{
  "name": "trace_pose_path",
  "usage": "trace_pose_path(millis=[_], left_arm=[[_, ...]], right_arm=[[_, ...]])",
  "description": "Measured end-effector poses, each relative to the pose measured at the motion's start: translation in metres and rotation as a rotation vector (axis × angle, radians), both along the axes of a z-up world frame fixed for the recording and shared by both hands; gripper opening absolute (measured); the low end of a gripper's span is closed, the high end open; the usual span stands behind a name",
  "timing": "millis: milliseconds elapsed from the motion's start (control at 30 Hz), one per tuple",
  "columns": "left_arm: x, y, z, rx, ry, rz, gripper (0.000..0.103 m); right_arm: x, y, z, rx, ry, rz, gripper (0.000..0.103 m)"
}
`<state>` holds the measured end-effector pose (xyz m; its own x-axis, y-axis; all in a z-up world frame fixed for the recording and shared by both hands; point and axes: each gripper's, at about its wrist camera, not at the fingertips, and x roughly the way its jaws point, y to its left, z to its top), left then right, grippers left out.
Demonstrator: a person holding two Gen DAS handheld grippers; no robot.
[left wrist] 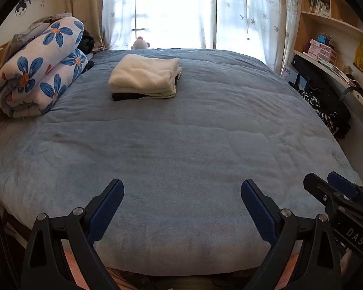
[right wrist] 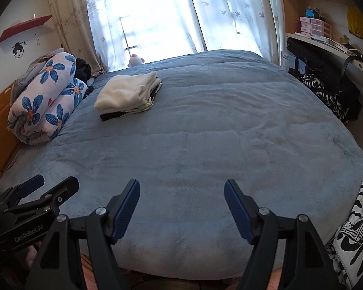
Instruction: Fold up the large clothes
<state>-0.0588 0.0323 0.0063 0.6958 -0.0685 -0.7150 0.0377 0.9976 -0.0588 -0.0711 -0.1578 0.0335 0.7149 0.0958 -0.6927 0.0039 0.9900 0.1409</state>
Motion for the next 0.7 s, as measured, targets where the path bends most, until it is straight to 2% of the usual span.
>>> trace_pose_path(millis=[700], left_arm=[[0.011, -0.01, -0.027, -0.001, 0.065, 0.004, 0.097]], right_arm=[[0.009, 0.006, -0.029, 0.015, 0.053, 0.028, 0.073]])
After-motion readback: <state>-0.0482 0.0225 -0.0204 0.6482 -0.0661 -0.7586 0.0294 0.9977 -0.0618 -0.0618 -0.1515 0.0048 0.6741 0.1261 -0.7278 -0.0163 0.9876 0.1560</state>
